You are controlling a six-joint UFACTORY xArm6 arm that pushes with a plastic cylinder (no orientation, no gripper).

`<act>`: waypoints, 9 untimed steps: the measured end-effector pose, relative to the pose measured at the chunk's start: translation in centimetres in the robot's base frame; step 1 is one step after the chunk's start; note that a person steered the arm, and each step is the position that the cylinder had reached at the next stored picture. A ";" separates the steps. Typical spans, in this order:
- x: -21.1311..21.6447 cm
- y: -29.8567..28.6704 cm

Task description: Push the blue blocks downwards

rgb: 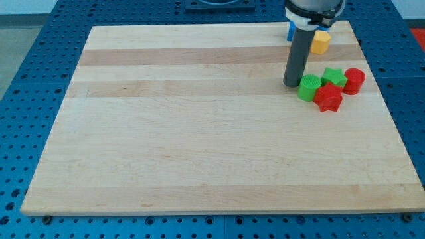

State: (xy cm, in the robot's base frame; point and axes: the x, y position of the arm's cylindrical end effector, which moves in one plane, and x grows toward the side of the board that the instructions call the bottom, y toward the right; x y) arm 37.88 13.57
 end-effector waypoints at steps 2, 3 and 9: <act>-0.1 -0.9; -1.4 -2.7; -7.9 14.1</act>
State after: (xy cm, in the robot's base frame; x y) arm 30.01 27.65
